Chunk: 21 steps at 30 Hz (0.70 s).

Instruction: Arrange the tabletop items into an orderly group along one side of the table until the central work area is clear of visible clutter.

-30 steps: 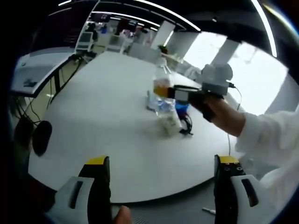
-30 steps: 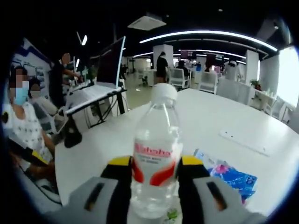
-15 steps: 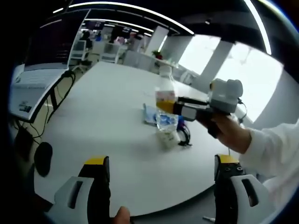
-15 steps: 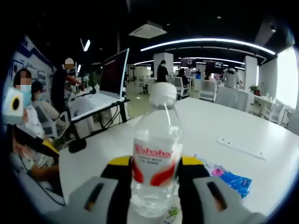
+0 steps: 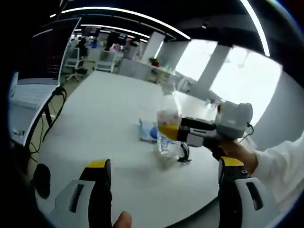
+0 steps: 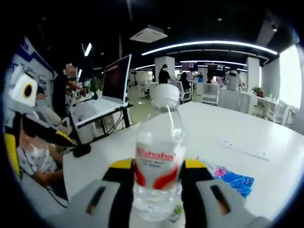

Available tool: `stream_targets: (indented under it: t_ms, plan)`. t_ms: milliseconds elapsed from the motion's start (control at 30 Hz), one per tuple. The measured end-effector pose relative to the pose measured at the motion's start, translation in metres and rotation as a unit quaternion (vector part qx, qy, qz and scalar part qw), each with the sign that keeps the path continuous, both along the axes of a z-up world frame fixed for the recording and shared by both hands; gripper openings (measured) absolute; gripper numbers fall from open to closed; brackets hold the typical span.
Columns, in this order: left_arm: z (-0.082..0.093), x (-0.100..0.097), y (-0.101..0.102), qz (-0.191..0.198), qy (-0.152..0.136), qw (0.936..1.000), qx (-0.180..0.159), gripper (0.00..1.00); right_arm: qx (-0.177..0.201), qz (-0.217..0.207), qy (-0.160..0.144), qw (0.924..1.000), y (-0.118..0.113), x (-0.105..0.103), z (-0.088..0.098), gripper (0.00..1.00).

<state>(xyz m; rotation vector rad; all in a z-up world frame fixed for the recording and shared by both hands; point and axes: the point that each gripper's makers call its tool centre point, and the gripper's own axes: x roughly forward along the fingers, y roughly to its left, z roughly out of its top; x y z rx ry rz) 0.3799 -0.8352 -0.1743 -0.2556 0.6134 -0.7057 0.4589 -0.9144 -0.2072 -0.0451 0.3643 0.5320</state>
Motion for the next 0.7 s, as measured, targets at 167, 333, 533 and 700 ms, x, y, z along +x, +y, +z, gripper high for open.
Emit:
stream_targets:
  t_ms: [167, 333, 533, 700]
  plan:
    - [0.01, 0.022, -0.009, -0.001, -0.012, 0.9999, -0.009, 0.9, 0.002, 0.005, -0.002, 1.0, 0.003, -0.003, 0.003, 0.36]
    - [0.019, 0.043, -0.025, -0.014, -0.025, 0.9995, -0.015, 0.92, 0.003, 0.008, -0.005, 1.0, 0.004, -0.009, 0.006, 0.36]
    - [0.028, 0.063, -0.044, -0.018, -0.043, 0.9987, -0.021, 0.93, 0.002, 0.004, -0.005, 1.0, -0.001, -0.013, 0.008, 0.36]
    - [0.025, 0.073, -0.071, -0.046, -0.057, 0.9973, 0.0, 0.95, 0.008, -0.002, -0.003, 1.0, -0.005, -0.014, 0.008, 0.36]
